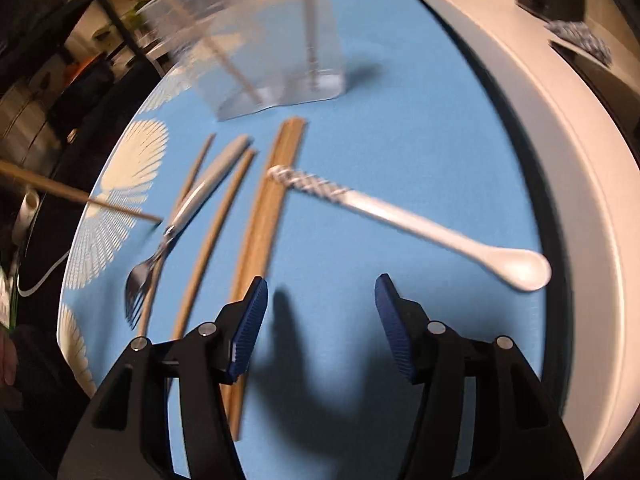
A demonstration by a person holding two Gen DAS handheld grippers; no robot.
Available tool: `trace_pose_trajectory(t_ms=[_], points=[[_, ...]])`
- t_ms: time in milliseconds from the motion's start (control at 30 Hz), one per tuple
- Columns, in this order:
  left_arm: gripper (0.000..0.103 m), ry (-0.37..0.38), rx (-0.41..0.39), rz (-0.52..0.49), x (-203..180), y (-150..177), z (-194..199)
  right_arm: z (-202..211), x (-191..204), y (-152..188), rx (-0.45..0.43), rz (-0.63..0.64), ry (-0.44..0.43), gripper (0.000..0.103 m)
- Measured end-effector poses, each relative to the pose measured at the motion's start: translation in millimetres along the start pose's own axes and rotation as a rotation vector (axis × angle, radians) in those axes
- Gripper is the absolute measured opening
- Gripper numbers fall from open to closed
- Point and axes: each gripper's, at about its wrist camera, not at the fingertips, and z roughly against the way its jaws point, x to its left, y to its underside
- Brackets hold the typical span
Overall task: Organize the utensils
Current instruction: 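Close the right tool on the white spoon handle while the left tool holds its chopstick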
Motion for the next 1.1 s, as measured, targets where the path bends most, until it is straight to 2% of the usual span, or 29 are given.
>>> trace_pose_trajectory(t_ms=[33, 100, 167, 233, 400, 467, 633, 800, 833, 900, 967, 1033, 1100], points=[[0.005, -0.001, 0.000, -0.002, 0, 0, 0, 9, 10, 2, -0.039, 0.025, 0.020, 0.052], [0.005, 0.000, -0.001, -0.002, 0, 1, 1, 24, 12, -4, -0.120, 0.093, 0.130, 0.052], [0.005, 0.001, -0.001, -0.003, 0, 2, 0, 24, -1, -18, -0.134, 0.087, 0.185, 0.056], [0.005, 0.002, -0.003, -0.003, -1, 1, 0, 12, -23, -31, -0.091, 0.043, 0.193, 0.056], [0.005, 0.001, -0.008, -0.013, -4, 2, 1, -16, -54, -38, 0.039, 0.022, 0.168, 0.059], [0.005, -0.002, -0.008, -0.016, -3, 2, 1, -19, -57, -35, 0.066, 0.016, 0.150, 0.061], [0.005, -0.003, -0.008, 0.005, 2, 2, 2, -11, -50, -21, 0.074, 0.028, 0.110, 0.064], [0.005, 0.000, -0.009, 0.000, 0, 1, 1, -1, -23, 3, 0.057, -0.026, -0.013, 0.065], [0.005, 0.002, -0.009, -0.001, -1, 1, 2, 3, -15, 10, 0.051, -0.030, -0.054, 0.062], [0.005, -0.001, -0.011, -0.005, -1, 2, 3, 13, -4, 18, 0.005, -0.034, -0.065, 0.062], [0.005, -0.005, -0.014, -0.010, -2, 4, 4, 31, -5, 30, -0.090, -0.074, -0.032, 0.059], [0.005, -0.008, -0.019, -0.013, -3, 6, 6, 46, -7, 43, -0.175, -0.113, 0.043, 0.058], [0.005, -0.009, -0.023, -0.018, -4, 6, 6, 51, -17, 59, -0.214, -0.181, 0.086, 0.055]])
